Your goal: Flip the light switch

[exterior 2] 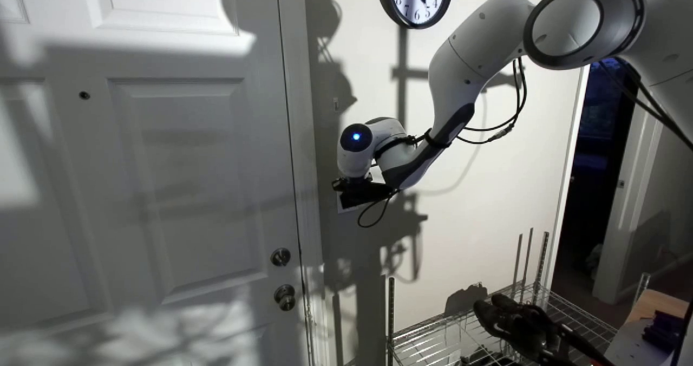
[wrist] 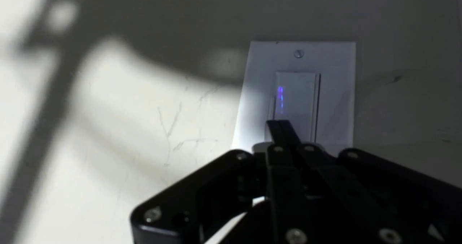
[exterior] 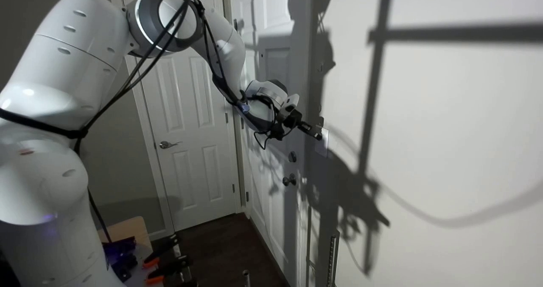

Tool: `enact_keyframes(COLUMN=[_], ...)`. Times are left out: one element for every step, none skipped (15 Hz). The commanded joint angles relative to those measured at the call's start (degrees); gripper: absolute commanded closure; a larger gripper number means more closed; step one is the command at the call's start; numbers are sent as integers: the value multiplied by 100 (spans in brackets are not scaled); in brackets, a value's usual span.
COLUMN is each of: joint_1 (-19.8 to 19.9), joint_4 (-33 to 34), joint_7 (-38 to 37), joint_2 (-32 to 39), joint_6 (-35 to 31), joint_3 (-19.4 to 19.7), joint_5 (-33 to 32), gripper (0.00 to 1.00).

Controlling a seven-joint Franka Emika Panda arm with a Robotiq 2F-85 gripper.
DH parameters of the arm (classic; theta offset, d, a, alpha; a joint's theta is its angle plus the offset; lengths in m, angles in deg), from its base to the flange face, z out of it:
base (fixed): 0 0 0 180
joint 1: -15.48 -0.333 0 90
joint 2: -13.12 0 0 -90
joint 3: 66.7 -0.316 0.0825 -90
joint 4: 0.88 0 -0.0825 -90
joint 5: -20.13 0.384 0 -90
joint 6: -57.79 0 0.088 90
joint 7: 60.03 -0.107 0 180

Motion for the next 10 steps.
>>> enact_keyframes(joint_1=[225, 269, 317, 385, 441, 522, 599, 695, 768, 833], joint_4=[51, -54, -146, -234, -326, -388, -446, -494, -543, -595], joint_7=[-313, -138, -31, 49, 100, 132, 166, 233, 275, 316], joint_2=[10, -72, -151, -213, -276, -310, -333, -343, -356, -370], joint_6=[224, 240, 284, 269, 232, 132, 20, -103, -157, -209], joint_3=[-255, -348, -448, -552, -633, -721, -798, -887, -953, -1006], joint_5=[-290, -185, -119, -45, -26, 25, 41, 116, 219, 346], gripper=[100, 100, 100, 100, 100, 100, 100, 100, 100, 100])
